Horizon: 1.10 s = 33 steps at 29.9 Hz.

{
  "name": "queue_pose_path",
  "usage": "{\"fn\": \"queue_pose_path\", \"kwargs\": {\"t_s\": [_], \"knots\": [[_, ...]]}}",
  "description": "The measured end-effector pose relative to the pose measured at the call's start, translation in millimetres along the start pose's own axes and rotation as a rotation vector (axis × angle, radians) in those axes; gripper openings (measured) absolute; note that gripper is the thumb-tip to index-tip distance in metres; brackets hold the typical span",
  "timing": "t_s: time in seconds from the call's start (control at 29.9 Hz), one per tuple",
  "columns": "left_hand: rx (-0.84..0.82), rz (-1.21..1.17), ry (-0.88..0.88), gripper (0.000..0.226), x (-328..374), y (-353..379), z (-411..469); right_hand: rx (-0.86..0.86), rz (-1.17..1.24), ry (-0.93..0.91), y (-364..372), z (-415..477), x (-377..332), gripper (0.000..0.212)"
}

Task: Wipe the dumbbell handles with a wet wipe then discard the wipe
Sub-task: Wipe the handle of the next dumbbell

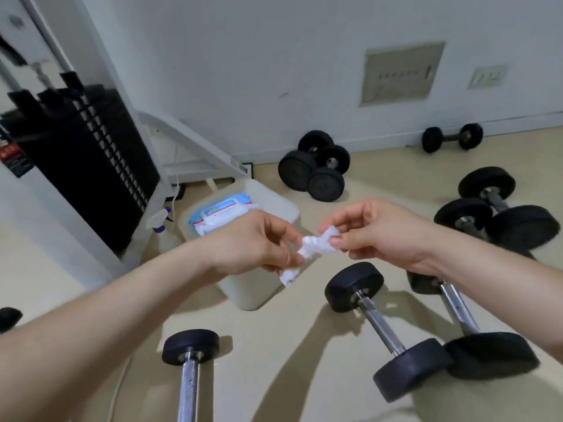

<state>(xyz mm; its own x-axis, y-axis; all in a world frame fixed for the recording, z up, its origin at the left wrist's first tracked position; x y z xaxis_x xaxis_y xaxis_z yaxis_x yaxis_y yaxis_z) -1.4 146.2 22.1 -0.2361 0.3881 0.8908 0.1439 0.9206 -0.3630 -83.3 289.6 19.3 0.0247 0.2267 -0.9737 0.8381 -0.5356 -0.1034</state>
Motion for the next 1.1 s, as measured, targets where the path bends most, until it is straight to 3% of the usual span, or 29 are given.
{"fn": "queue_pose_path", "kwargs": {"t_s": [0.13,0.3,0.4,0.5,0.6,0.7,0.84,0.94,1.1], "knots": [[-0.064,-0.035,0.073,0.014,15.2,43.5,43.2,0.145,0.287,0.027,-45.7,-28.8,31.2,0.008],[-0.075,-0.367,0.153,0.023,12.8,96.3,86.6,0.204,0.684,-0.045,-70.0,-52.5,65.8,0.006],[-0.117,-0.554,0.148,0.032,0.2,135.1,103.5,0.357,0.759,-0.066,-79.1,-62.2,94.8,0.008],[-0.036,-0.630,0.150,0.044,-12.0,162.9,108.0,0.586,0.647,-0.074,-91.3,-71.7,123.3,0.023],[0.117,-0.511,0.162,0.025,-18.9,182.7,109.4,0.694,0.565,-0.042,-94.1,-79.8,141.8,0.030],[0.203,-0.559,0.119,0.005,-31.4,192.7,109.0,0.677,0.570,-0.047,-92.0,-83.1,145.3,0.030],[0.173,-0.961,0.026,0.013,-50.3,198.4,107.5,0.580,0.709,-0.114,-92.5,-89.3,152.6,0.025],[0.194,-1.234,-0.017,0.016,-60.3,198.7,107.3,0.552,0.654,-0.061,-94.3,-96.3,160.1,0.033],[0.243,-1.072,0.043,0.020,-56.1,196.2,100.7,0.511,0.225,0.123,-99.3,-105.5,159.1,0.019]]}}
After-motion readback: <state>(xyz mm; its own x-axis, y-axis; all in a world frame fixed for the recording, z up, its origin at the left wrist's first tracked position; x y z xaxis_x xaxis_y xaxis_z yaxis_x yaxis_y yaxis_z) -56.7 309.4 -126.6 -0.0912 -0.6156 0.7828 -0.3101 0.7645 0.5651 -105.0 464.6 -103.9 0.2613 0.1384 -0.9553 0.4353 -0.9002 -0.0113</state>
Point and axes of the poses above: each hand's wrist, its own z-axis towards the middle knuckle, its own y-axis out of the palm, x = y × z, the point moved 6 cm from there along z, towards the middle knuckle, and after that the axes turned 3 degrees about -x, right-handed, at the moved point
